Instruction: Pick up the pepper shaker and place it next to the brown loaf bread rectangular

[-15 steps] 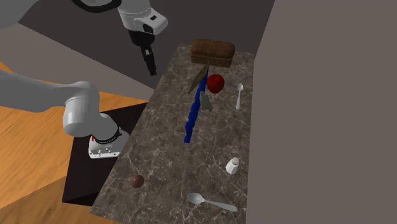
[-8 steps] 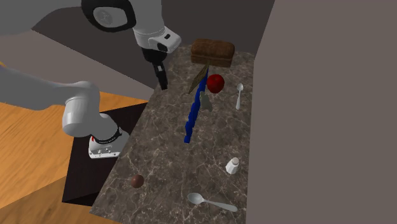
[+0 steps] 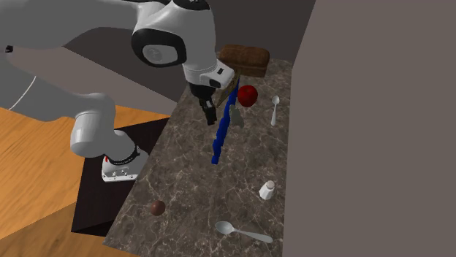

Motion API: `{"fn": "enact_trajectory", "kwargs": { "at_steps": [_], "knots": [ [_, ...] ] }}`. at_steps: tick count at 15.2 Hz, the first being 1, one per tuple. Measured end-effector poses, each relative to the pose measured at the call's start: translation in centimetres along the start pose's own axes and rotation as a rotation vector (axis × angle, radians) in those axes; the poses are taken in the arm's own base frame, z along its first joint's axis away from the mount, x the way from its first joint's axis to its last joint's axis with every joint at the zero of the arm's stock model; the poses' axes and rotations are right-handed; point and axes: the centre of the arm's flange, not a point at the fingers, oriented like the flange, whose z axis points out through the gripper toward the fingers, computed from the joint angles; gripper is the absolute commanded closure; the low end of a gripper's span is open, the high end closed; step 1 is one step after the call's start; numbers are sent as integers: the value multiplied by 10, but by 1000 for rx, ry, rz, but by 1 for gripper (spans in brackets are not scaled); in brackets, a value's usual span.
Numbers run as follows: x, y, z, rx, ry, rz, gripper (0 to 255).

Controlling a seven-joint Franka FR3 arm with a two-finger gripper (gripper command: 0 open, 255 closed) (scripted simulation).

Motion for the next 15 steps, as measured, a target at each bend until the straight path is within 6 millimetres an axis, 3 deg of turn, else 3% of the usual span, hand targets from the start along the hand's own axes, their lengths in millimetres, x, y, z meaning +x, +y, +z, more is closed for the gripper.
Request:
{"fn": "enact_trajectory", "kwargs": {
  "at_steps": [15],
  "knots": [
    [85,149,84,-58,17,-8,0]
  ]
}}
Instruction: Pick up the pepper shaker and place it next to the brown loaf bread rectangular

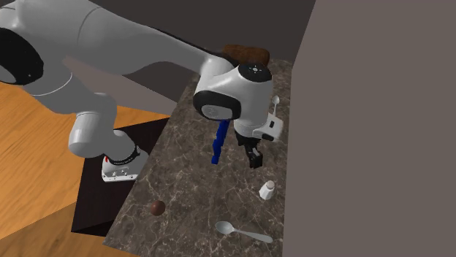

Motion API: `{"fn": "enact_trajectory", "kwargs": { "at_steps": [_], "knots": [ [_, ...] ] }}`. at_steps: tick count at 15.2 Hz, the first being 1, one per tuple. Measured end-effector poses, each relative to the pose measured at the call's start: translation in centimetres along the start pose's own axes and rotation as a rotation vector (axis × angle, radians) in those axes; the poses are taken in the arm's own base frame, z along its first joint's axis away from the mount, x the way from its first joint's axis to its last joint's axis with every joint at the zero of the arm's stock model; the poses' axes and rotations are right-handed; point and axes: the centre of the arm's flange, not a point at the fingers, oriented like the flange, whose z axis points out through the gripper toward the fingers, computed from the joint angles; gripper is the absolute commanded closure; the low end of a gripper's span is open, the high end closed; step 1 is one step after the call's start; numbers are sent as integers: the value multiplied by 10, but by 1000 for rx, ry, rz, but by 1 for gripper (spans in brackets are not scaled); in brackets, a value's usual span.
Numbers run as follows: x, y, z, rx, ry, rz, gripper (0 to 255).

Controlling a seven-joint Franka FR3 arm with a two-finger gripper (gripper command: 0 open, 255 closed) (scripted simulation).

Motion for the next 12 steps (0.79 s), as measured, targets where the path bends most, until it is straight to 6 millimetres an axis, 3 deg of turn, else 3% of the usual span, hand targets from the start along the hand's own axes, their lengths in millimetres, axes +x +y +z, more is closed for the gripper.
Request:
{"fn": "enact_trajectory", "kwargs": {
  "at_steps": [9,12],
  "knots": [
    [45,86,51,-34,8,-5,0],
    [48,95,66,-37,9,-6,0]
  ]
}}
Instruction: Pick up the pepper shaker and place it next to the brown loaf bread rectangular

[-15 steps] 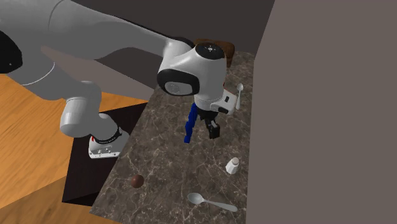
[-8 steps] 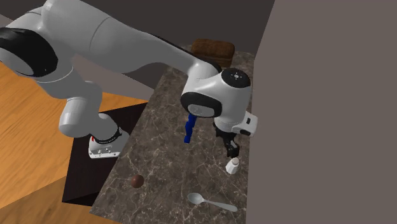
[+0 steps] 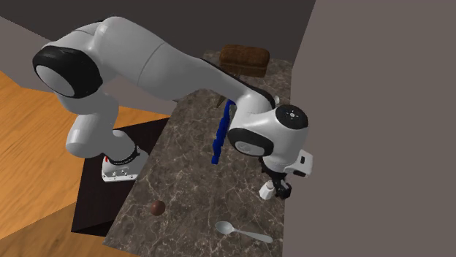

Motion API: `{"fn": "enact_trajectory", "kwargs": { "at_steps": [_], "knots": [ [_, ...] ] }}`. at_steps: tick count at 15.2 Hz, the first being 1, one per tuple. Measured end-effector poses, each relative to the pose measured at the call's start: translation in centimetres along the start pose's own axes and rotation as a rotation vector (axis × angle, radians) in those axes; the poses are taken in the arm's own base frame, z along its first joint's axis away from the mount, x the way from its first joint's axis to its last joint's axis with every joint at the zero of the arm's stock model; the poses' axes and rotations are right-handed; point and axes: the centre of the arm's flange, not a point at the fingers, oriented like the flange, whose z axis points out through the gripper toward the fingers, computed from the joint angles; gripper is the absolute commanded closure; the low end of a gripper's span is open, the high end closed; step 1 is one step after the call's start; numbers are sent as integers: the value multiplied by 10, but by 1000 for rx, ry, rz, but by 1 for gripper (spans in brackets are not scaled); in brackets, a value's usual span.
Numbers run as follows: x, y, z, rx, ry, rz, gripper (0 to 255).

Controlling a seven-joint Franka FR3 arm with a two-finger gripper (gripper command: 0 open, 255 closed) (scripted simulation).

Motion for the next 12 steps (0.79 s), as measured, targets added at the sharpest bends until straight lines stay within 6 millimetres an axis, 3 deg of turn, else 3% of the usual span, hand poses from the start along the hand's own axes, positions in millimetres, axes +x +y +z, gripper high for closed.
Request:
{"fn": "enact_trajectory", "kwargs": {
  "at_steps": [5,11,12],
  "knots": [
    [0,1,26,-1,0,0,0],
    [1,0,30,-1,0,0,0],
    [1,0,30,-1,0,0,255]
  ]
}}
